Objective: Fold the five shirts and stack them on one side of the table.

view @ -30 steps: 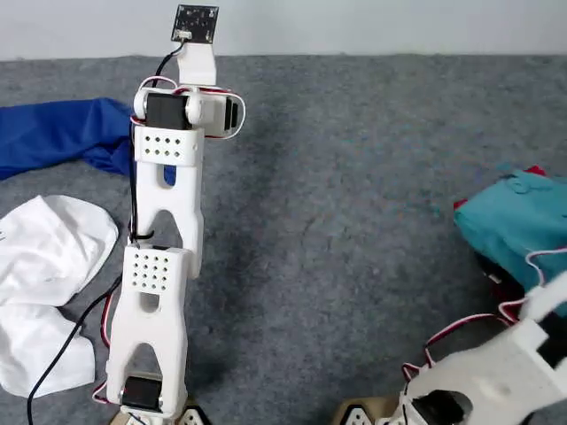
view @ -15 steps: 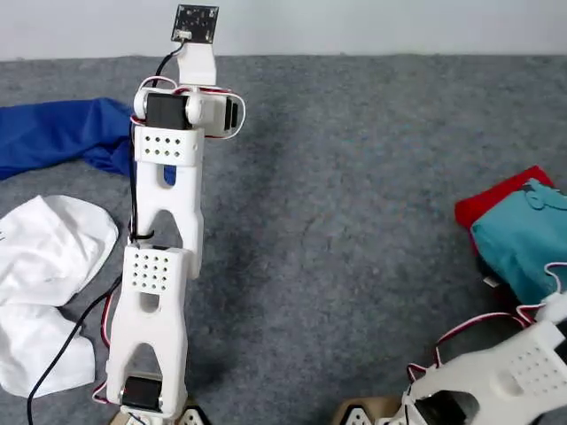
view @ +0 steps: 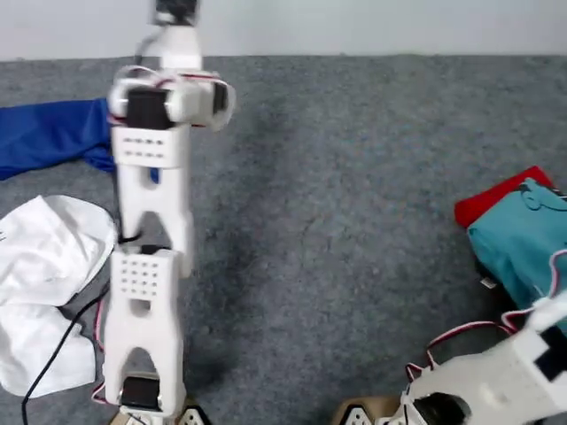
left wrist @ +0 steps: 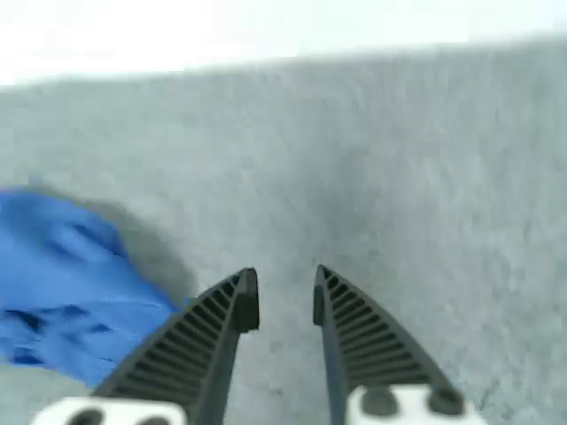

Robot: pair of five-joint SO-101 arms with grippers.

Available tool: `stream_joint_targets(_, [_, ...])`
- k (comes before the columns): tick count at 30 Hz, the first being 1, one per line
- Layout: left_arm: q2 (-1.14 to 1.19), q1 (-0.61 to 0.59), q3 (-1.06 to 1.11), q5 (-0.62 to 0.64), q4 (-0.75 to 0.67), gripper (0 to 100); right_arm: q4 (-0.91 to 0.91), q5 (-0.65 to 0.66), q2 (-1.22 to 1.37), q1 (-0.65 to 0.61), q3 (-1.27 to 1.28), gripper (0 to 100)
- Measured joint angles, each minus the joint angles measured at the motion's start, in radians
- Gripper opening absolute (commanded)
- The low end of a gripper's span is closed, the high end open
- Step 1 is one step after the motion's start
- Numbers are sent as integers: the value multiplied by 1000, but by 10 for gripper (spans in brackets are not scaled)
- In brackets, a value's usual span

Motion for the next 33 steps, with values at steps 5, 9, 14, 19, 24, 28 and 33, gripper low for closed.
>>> stream_joint_targets(5, [-153,-161,124,0,0,111,2,26,-126,-112,21,490])
stream_joint_targets(9, [-278,-341,371,0,0,112,3,117,-261,-216,164,490])
stream_joint_targets(14, [-450,-571,792,0,0,113,3,138,-437,-351,411,490])
stream_joint_targets(19, [-508,-752,1138,-21,0,113,3,141,-565,-499,574,490])
stream_joint_targets(24, [-578,-948,1301,-74,0,113,3,141,-623,-675,684,490])
stream_joint_targets(28, [-750,-1077,1476,-127,0,113,-2,143,-623,-825,756,490])
stream_joint_targets(33, [-1031,-1206,1752,-252,0,111,-12,143,-623,-907,796,490])
